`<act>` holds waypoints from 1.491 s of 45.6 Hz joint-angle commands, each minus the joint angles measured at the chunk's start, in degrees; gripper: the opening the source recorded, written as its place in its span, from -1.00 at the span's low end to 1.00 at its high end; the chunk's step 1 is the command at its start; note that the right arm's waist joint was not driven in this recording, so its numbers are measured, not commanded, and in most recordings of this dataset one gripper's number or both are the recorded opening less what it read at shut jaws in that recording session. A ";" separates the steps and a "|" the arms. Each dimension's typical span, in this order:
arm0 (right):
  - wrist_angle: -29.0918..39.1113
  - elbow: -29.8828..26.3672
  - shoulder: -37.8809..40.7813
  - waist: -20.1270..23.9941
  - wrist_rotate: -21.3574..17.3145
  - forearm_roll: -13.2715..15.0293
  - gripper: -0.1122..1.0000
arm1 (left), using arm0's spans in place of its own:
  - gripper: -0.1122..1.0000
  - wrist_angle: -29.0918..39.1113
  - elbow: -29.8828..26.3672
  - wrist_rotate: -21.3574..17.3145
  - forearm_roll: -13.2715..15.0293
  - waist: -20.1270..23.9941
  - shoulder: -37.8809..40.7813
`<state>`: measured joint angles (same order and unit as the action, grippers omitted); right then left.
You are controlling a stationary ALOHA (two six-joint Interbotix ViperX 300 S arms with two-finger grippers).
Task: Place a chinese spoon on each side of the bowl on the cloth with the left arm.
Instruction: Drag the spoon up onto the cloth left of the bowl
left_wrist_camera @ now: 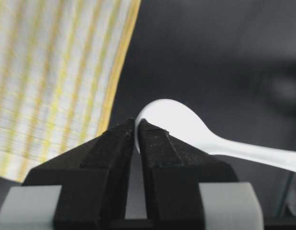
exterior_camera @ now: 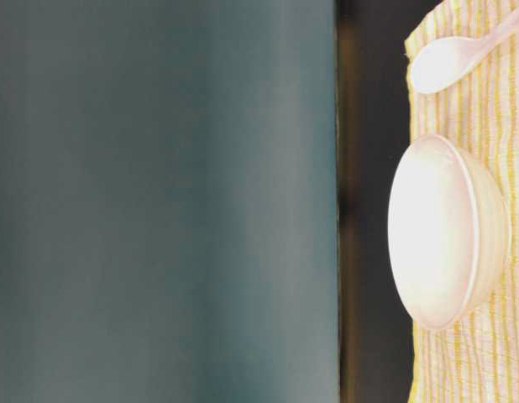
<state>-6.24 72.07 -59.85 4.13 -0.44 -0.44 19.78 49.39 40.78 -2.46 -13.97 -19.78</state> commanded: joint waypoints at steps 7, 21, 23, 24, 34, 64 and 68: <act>-0.26 -0.35 0.18 0.00 -0.18 -0.09 -0.81 | -0.69 12.66 -5.54 -8.61 -0.18 8.61 -6.94; -0.26 -0.26 0.09 0.00 -0.18 -0.18 -0.81 | -0.69 12.39 -5.10 -27.69 -0.18 21.09 -4.04; -0.26 -0.26 0.09 0.00 -0.18 -0.18 -0.81 | -0.69 11.87 -4.92 -29.53 -0.18 22.68 -2.90; -0.26 -0.18 0.09 0.00 -0.18 -0.18 -0.81 | -0.69 11.87 -4.83 -30.15 -0.18 23.12 -2.46; -0.26 0.26 0.09 0.00 -0.18 -0.18 -0.81 | -0.69 8.26 -3.96 -31.73 -0.18 27.95 2.81; -0.62 1.05 0.09 0.00 -0.18 -0.18 -0.81 | -0.69 -2.99 -1.41 -36.74 -0.18 30.15 10.11; -0.62 1.23 0.09 0.00 -0.26 -0.18 -0.81 | -0.66 -5.27 -0.44 -37.18 -0.18 30.67 11.25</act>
<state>-6.24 73.56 -60.03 4.13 -0.35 -0.53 16.52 48.69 4.04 -2.46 16.00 -9.23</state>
